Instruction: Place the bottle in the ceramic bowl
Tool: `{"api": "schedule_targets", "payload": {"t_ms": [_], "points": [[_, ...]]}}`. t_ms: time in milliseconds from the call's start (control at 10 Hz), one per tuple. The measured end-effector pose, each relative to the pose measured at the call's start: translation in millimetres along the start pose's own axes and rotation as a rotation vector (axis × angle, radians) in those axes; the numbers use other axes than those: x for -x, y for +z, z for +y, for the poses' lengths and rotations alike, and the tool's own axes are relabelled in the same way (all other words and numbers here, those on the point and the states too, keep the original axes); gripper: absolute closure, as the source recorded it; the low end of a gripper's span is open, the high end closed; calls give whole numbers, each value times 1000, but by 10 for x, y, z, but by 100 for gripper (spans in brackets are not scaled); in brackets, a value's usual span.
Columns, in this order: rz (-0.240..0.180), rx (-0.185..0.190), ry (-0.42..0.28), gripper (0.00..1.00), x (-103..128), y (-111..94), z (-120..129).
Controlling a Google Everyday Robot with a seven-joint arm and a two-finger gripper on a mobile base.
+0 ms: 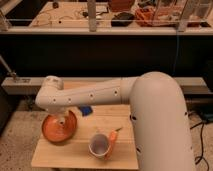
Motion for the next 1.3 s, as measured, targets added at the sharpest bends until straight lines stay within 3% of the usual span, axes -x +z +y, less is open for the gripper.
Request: {"api": "schedule_targets", "payload": {"t_ms": [1300], "points": [[-18,-4,-50,66,53,17,-56]]}}
